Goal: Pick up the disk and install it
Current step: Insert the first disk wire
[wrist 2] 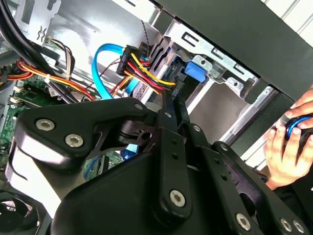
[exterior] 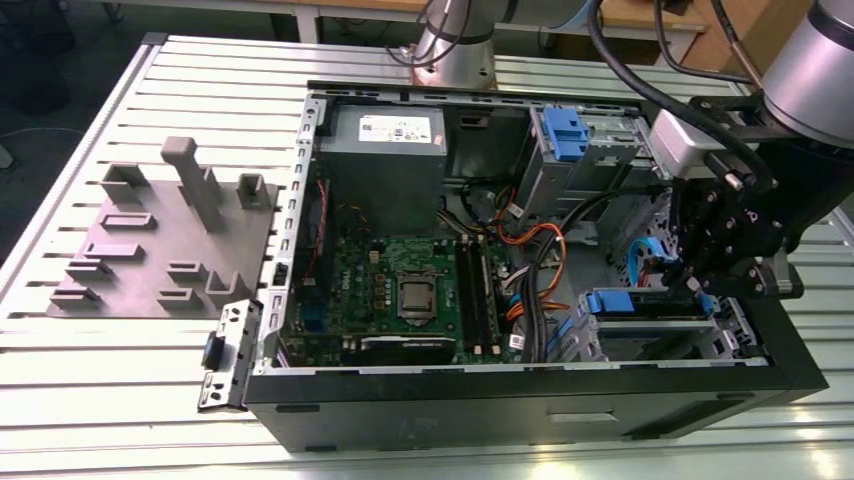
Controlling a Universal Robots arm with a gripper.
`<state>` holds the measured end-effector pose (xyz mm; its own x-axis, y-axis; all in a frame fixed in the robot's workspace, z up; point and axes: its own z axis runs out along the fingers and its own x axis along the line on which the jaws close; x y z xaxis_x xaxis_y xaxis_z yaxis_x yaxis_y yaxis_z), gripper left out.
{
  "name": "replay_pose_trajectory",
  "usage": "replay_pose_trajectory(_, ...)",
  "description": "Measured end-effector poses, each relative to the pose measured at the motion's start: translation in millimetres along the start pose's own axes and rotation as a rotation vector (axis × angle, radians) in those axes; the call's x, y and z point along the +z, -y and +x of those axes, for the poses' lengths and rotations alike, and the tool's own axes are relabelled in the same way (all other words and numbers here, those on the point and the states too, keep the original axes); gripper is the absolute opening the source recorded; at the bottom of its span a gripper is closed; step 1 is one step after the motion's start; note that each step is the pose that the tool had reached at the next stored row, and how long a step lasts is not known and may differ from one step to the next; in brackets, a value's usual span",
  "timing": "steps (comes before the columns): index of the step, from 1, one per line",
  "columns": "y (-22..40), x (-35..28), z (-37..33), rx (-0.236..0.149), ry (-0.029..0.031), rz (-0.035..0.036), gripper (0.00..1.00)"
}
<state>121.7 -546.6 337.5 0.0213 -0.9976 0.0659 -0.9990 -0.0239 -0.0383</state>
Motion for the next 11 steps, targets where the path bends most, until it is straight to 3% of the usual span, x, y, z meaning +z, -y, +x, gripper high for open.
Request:
replay_pose_trajectory(5, -1.5, 0.0, 0.0, 0.000, 0.0009, 0.0020, 0.16)
replay_pose_trajectory(11, -4.6, 0.1, -0.1, 0.001, 0.0021, 0.0119, 0.16)
